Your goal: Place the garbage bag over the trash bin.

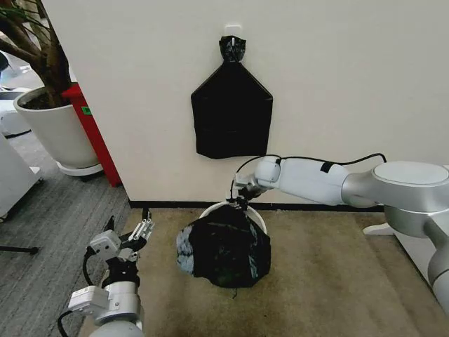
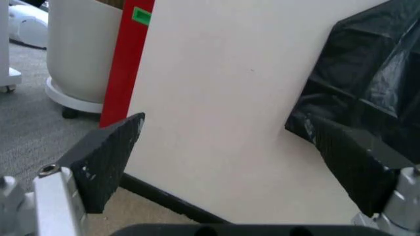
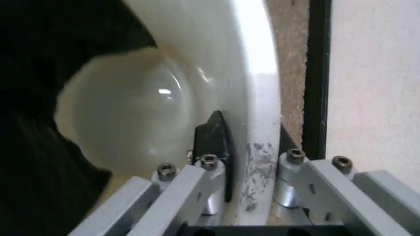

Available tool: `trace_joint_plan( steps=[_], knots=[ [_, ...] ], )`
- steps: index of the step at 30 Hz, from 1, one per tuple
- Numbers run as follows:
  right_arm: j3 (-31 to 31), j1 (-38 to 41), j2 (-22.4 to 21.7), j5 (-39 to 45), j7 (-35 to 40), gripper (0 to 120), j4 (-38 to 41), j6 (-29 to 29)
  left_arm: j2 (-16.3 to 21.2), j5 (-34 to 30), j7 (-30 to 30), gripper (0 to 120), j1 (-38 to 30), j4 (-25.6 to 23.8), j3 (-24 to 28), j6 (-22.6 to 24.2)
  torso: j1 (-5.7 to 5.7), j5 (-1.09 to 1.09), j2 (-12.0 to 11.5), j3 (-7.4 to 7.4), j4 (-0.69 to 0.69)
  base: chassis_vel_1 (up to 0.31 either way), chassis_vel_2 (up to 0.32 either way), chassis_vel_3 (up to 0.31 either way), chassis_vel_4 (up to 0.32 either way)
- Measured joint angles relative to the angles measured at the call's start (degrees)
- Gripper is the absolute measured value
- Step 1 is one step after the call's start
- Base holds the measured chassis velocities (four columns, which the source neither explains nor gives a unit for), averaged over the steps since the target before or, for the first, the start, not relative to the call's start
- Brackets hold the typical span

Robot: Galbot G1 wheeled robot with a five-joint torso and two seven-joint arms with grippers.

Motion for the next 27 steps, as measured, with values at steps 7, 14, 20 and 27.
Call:
trace_joint_plan(
  steps=[7, 14, 20, 27],
  knots=[
    [-0.3, 0.0, -3.2, 13.3, 12.5, 1, 3.1, -1.7, -0.2, 0.1, -0.1, 96, -0.1, 0.1, 0.2, 0.0, 0.00, 0.01, 0.0, 0.00, 0.00, 0.000, 0.000, 0.000, 0.000],
    [-3.6, 0.5, -8.5, 20.0, 19.5, 1, 8.4, -3.2, -0.4, 0.4, -0.2, 96, -0.1, 0.1, 0.5, -0.1, 0.00, 0.02, 0.0, -0.01, -0.01, 0.000, 0.000, 0.000, 0.000],
    [-6.9, 1.2, -14.4, 30.7, 30.1, 0, 16.6, -4.7, -0.1, 0.4, -0.2, 96, -0.6, 0.1, 0.7, 0.0, 0.00, 0.02, 0.0, -0.01, 0.00, 0.000, 0.000, 0.000, 0.000],
    [-5.2, 1.8, -22.9, 46.4, 48.1, 0, 29.1, -11.5, -0.5, 0.4, -0.3, 96, -1.1, 0.1, 1.4, 0.1, 0.00, 0.03, 0.0, 0.00, -0.03, 0.000, 0.000, 0.000, 0.000]
  ],
)
